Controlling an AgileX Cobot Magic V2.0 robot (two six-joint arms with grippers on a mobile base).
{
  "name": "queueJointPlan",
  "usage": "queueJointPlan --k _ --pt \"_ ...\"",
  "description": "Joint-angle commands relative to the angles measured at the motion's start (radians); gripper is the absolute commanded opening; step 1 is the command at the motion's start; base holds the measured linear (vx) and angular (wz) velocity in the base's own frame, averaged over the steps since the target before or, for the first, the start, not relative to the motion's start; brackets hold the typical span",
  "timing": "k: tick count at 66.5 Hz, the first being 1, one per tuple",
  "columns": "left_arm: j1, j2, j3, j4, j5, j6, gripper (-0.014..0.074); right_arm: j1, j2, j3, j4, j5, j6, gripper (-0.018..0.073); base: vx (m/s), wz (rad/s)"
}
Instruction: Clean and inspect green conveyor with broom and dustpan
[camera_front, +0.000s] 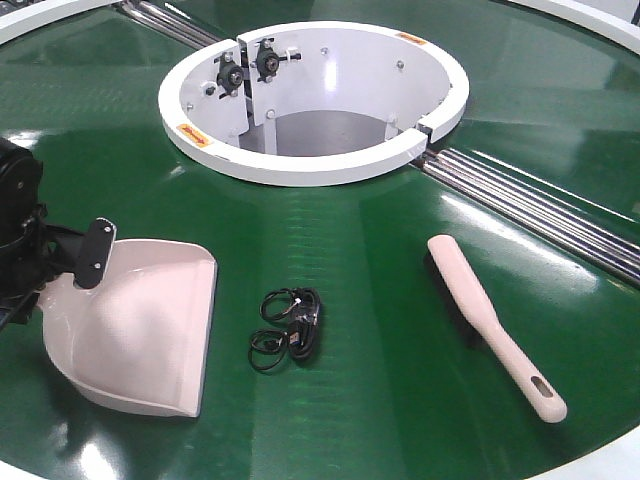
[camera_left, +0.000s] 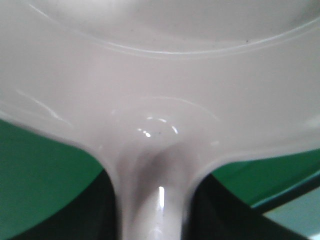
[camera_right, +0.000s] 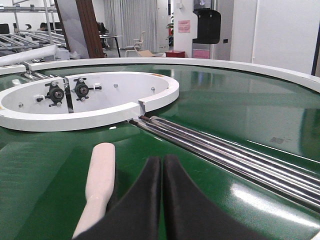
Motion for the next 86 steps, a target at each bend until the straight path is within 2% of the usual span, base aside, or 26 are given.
queueJointPlan --k 1,26,33,57,68,86 --pt "-0.013 -0.060 -0.028 0.010 0.034 -0.014 -0.0008 -0.006 -0.011 0.004 -0.004 -0.070 -0.005 -0.0008 0.00 0.00" --pt "-0.086 -0.061 -0.028 0.019 0.041 -0.067 -0.0008 -0.006 -0.011 0.004 -0.004 -0.070 -0.005 -0.0008 0.00 0.00" --pt "-0.089 -0.061 -0.028 0.039 0.058 -0.068 -0.0008 -0.006 -0.011 0.004 -0.004 -0.070 -0.005 -0.0008 0.00 0.00" --pt "-0.092 -0.049 -0.028 0.036 0.060 -0.070 -0.0008 -0.006 -0.011 0.004 -0.004 -0.070 -0.005 -0.0008 0.00 0.00" --pt "-0.092 -0.015 -0.061 0.025 0.095 -0.089 -0.0008 -0.006 -0.011 0.004 -0.004 -0.070 -0.005 -0.0008 0.00 0.00" --pt "-0.107 -0.005 -0.095 0.008 0.087 -0.095 -0.0008 -0.006 -0.011 0.004 -0.004 -0.070 -0.005 -0.0008 0.00 0.00"
